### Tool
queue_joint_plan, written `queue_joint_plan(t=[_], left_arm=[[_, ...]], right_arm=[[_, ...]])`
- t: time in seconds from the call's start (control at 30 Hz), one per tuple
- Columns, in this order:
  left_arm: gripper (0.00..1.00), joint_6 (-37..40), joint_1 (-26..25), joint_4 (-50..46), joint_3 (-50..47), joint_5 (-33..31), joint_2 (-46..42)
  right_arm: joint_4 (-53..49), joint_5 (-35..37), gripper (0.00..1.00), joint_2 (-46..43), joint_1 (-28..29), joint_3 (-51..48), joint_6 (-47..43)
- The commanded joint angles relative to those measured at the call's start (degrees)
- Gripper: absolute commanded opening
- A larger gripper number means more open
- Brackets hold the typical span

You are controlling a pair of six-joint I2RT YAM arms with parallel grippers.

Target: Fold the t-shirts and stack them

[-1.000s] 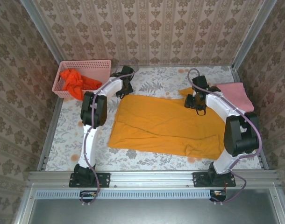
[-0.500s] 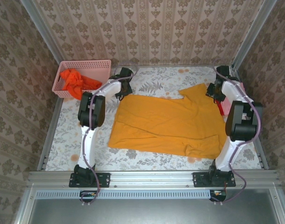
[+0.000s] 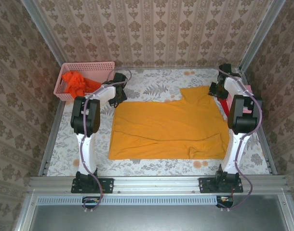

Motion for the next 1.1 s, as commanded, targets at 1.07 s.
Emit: queue_joint_plan(t=[1.07], left_arm=[[0.0,0.5,-0.4,-0.7,3.1,1.7,0.9]], right_arm=[[-13.2,0.4,0.35,19.3,3.3,22.6,-8.4]])
